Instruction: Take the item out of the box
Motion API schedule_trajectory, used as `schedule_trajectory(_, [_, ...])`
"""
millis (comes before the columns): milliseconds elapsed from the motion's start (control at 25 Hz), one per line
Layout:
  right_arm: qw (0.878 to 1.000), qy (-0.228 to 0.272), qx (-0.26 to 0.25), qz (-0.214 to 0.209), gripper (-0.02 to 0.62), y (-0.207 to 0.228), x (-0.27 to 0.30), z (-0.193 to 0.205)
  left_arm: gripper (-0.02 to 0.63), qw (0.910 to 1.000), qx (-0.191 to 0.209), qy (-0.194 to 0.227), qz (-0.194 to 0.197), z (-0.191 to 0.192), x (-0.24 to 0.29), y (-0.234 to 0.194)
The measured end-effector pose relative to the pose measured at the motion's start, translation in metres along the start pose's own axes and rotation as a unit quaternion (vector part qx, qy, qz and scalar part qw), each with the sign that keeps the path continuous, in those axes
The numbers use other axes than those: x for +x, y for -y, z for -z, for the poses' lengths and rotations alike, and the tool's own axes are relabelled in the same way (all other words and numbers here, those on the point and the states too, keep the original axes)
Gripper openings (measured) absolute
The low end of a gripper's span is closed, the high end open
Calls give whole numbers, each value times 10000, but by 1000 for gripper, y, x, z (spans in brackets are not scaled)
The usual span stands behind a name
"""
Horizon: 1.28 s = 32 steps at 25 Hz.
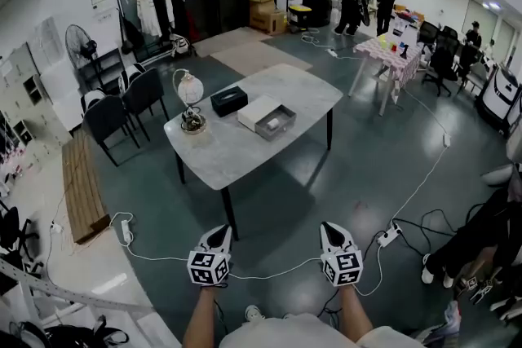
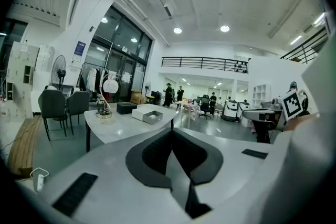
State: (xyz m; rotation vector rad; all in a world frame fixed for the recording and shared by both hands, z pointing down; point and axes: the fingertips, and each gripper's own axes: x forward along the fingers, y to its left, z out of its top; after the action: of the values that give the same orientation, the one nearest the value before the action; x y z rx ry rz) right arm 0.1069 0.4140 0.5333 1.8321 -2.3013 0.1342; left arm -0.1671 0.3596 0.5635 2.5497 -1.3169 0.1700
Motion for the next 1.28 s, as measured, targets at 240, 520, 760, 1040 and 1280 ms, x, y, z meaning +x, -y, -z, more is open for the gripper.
schedule_trajectory(240, [9999, 126, 39, -24, 51, -9, 10, -4, 17, 10000, -3, -14, 67, 1, 4, -12])
schedule_trajectory(520, [9999, 10, -24, -164, 242, -33, 25, -3, 17, 9998, -33, -36, 176, 1, 5, -29])
schedule_trajectory(760, [9998, -42, -81, -152, 262, -54, 34, -5, 17, 9994, -41, -121, 318, 7, 1, -44])
schedule_trajectory(1040, [10000, -41, -78, -31, 262, -69, 47, -6, 17, 9990, -19, -156, 411, 7, 3, -63])
schedule_trajectory(1280, [9999, -90, -119, -12, 262, -73, 59, -4, 17, 9989, -22, -201, 422, 10, 7, -74])
